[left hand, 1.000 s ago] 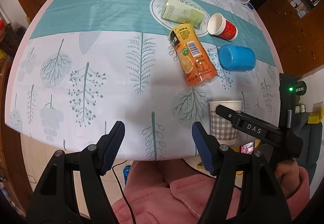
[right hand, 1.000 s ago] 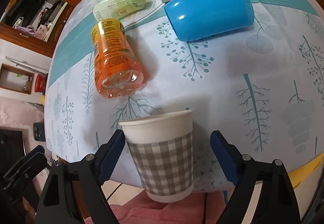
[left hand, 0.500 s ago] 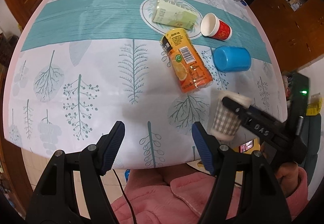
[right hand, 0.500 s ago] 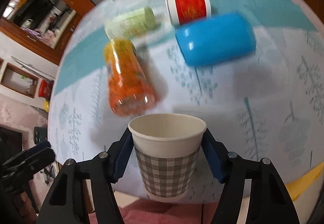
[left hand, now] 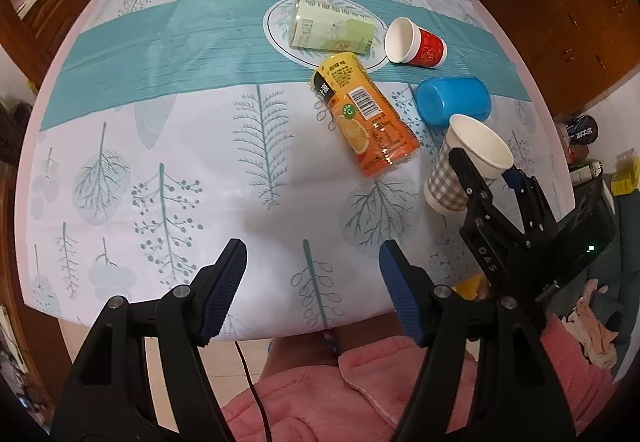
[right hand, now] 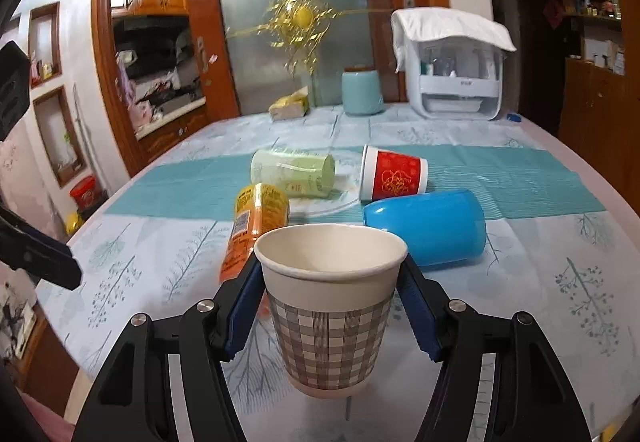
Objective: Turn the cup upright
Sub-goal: 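Carry the cup with the right tool and set it down upright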
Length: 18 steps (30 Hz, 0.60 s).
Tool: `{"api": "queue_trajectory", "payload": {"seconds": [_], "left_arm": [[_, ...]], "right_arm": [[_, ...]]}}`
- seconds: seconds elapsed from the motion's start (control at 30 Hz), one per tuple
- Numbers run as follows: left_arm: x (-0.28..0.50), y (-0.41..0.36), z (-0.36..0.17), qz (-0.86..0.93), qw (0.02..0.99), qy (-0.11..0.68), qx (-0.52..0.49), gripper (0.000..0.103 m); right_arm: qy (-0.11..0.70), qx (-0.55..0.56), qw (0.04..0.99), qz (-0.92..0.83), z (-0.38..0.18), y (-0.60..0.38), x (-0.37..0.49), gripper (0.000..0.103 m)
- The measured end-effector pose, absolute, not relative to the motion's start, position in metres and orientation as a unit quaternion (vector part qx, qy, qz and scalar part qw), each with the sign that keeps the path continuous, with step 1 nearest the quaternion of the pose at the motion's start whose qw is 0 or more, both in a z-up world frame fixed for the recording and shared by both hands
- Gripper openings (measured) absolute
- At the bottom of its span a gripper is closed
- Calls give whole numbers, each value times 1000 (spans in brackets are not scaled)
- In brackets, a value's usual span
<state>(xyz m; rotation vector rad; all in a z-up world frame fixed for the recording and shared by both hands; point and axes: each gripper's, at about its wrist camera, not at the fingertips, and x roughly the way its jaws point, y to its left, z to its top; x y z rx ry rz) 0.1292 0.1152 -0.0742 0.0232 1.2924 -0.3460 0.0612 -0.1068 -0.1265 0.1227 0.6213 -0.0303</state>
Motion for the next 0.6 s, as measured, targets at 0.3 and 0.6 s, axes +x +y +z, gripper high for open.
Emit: {"api": "queue_trajectory", "payload": {"seconds": [0.3, 0.6], "left_arm": [[122, 122, -70, -165, 792, 588, 17, 66], [119, 110, -68, -185, 790, 584, 21, 66]], "right_arm": [[304, 63, 951, -16, -143, -91, 48, 66], [368, 71, 927, 29, -142, -93, 34, 74]]}}
